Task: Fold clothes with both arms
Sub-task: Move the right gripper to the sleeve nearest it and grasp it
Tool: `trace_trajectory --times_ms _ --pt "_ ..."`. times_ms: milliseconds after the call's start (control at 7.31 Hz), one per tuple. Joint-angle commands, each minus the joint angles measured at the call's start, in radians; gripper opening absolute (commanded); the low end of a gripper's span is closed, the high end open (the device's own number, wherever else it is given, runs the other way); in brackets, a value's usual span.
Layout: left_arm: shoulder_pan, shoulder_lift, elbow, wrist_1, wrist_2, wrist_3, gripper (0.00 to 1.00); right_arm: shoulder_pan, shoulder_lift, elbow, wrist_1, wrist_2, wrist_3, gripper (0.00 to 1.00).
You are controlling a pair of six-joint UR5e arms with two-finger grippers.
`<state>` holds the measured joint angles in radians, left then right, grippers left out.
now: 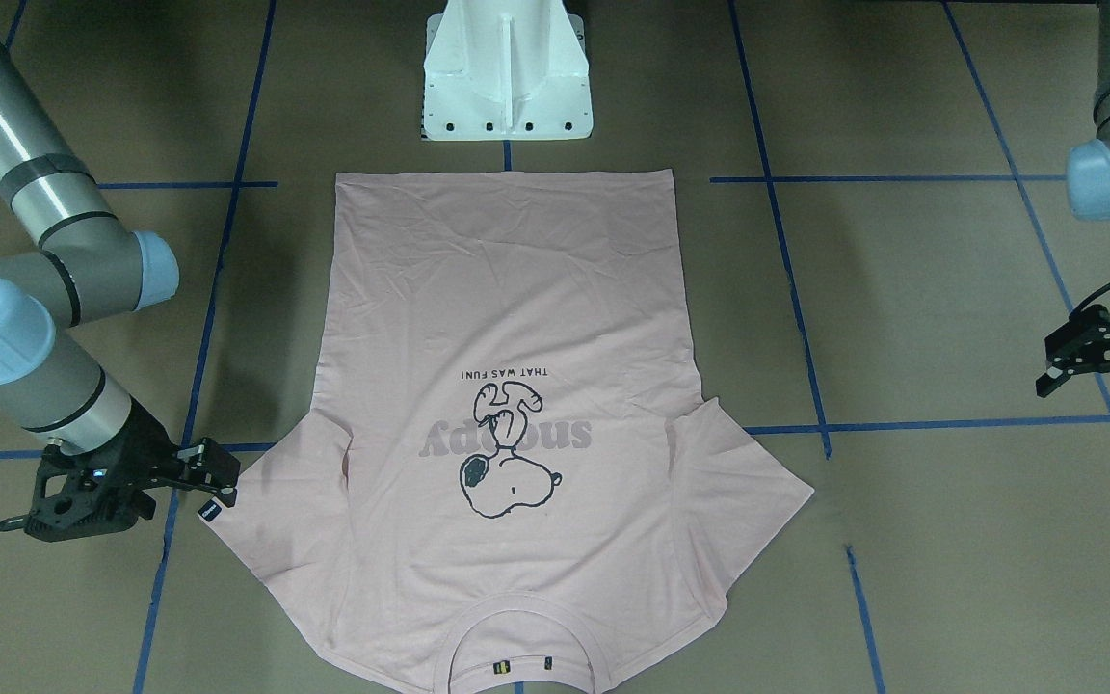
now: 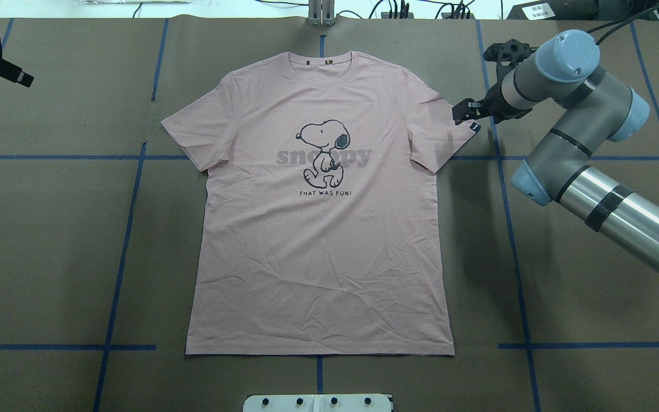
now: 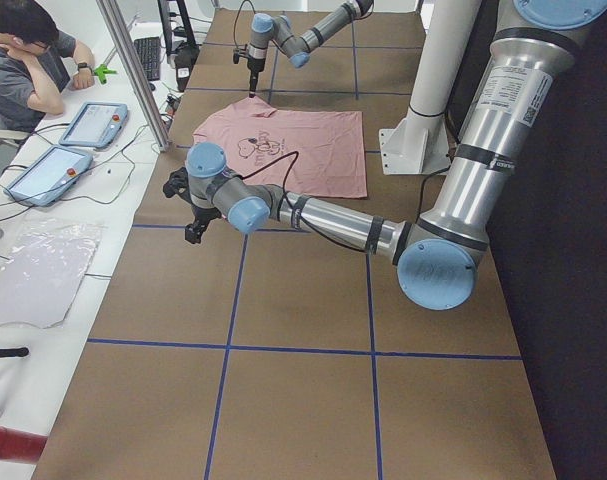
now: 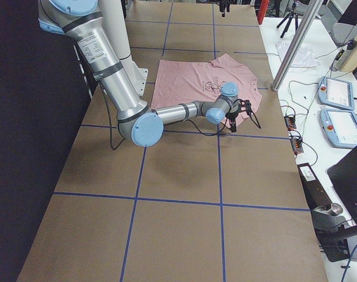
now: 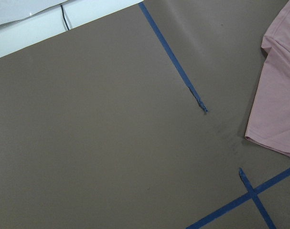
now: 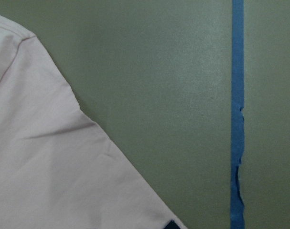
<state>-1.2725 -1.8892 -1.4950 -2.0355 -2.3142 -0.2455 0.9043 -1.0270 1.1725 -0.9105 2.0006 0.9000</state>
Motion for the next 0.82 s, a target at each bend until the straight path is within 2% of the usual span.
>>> trace_trajectory --times_ms 0,274,411,547,684 --pt "0.001 -0.001 -0.001 -0.012 0.001 -0.006 1.0 -0.004 0.001 -0.007 -0.001 -0.005 -0.001 0.91" --pt "0.001 0.001 -0.001 -0.012 0.001 -0.006 1.0 -0.005 0.002 -0.013 -0.001 -0.011 -0.001 0.85" --pt "0.001 0.001 -0.001 -0.012 0.001 -0.006 1.0 -0.005 0.008 -0.013 -0.002 -0.011 -0.001 0.77" --pt "0.001 0.002 -0.001 -0.012 0.001 -0.006 1.0 -0.007 0.01 -0.017 -0.002 -0.011 -0.001 0.62" --pt "0.001 0.002 -0.001 -0.012 0.001 -0.006 1.0 -0.007 0.011 -0.016 -0.002 -0.011 -0.001 0.38"
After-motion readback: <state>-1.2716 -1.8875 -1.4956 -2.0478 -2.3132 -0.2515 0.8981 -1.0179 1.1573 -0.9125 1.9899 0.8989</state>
